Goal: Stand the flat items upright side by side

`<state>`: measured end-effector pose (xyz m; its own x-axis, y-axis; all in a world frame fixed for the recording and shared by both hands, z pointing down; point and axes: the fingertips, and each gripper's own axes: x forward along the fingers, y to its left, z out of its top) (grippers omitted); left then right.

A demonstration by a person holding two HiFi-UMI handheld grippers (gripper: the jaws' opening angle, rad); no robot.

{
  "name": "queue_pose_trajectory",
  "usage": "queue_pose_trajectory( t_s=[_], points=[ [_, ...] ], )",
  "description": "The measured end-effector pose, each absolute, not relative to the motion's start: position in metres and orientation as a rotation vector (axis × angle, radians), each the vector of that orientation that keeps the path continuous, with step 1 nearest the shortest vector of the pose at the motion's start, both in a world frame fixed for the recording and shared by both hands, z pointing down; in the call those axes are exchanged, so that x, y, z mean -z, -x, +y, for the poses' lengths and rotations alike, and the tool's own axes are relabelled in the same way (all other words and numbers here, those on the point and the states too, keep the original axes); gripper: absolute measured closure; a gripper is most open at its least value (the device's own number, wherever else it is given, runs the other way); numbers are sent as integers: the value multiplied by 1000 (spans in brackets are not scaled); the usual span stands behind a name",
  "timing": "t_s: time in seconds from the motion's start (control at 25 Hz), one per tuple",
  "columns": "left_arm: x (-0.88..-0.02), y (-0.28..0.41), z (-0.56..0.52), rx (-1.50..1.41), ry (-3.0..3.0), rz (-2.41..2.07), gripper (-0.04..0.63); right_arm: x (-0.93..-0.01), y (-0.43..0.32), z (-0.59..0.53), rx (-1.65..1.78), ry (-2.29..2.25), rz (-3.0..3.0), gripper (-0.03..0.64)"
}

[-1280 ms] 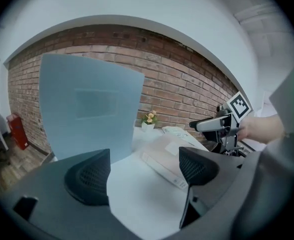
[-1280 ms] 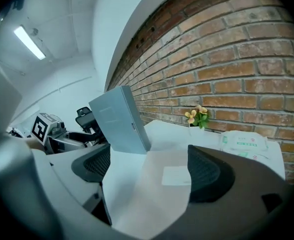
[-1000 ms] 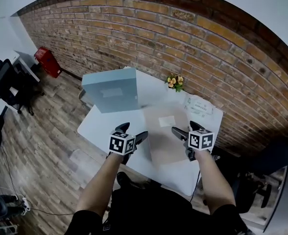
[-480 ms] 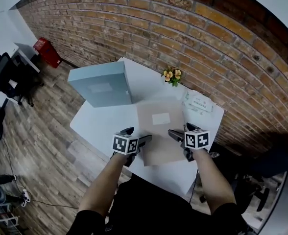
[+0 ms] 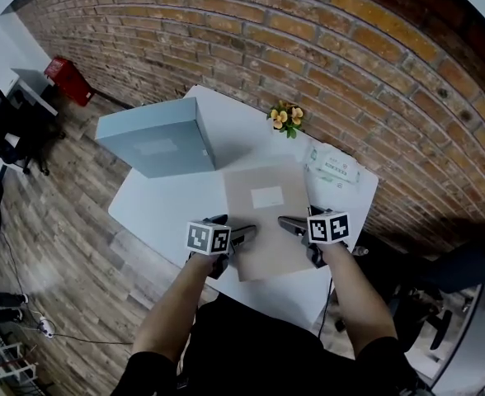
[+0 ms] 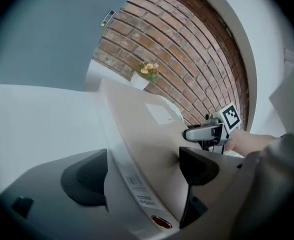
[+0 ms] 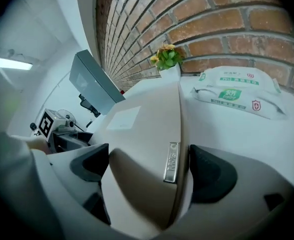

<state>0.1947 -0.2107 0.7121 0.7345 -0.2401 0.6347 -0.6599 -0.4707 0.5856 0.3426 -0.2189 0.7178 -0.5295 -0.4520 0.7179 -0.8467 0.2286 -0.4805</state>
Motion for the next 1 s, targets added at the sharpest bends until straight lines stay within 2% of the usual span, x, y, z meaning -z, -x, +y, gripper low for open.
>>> queue_pose_trajectory(
  t_s=[0.68,1.0],
  points=[
    [-710,-203,-207,-636,-2054,-641,144,-721,-339,-216,-1296,-1180,-2082,107],
    [-666,-199,-209,-708,-2248,-713,144,-675,-335,-213,-1133,-1218,-2176,107]
  ],
)
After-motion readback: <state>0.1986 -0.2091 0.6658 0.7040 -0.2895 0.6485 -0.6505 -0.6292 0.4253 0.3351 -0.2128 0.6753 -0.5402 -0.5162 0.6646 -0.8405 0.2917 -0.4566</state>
